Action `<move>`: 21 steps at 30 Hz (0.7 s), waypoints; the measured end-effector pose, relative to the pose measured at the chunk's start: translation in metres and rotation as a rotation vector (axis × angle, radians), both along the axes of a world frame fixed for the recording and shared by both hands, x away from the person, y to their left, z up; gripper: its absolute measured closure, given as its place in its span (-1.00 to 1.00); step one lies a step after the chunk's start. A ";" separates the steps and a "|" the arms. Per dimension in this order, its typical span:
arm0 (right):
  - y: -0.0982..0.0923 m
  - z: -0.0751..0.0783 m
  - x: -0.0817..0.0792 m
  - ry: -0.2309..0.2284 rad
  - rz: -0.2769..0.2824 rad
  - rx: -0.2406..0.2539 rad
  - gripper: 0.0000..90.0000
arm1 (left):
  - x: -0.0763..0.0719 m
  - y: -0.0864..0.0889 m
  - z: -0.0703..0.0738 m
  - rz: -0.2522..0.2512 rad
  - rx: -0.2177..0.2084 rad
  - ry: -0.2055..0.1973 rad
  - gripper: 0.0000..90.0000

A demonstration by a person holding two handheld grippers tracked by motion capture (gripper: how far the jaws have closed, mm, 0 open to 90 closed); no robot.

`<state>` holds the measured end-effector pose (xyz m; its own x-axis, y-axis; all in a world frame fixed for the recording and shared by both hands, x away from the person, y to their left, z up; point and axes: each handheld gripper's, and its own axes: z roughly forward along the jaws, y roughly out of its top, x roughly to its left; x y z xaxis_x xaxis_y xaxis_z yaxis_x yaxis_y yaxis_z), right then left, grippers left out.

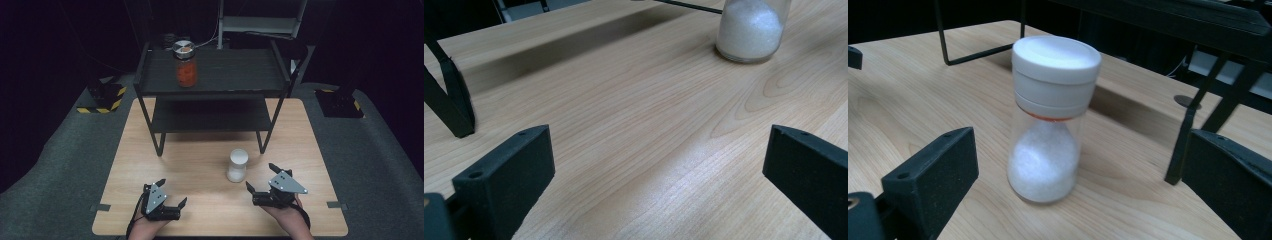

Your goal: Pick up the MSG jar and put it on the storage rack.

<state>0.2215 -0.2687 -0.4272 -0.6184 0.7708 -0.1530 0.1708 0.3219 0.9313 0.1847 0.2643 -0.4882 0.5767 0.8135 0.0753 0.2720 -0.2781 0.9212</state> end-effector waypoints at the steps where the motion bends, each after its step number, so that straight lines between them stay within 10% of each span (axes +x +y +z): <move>1: 0.001 0.000 0.001 0.001 0.002 0.000 -0.96 | 0.000 0.000 0.000 0.000 -0.001 0.000 -0.99; 21: 0.014 0.001 0.033 0.041 0.023 0.040 -0.95 | 0.000 0.002 -0.001 0.000 -0.012 0.003 -0.99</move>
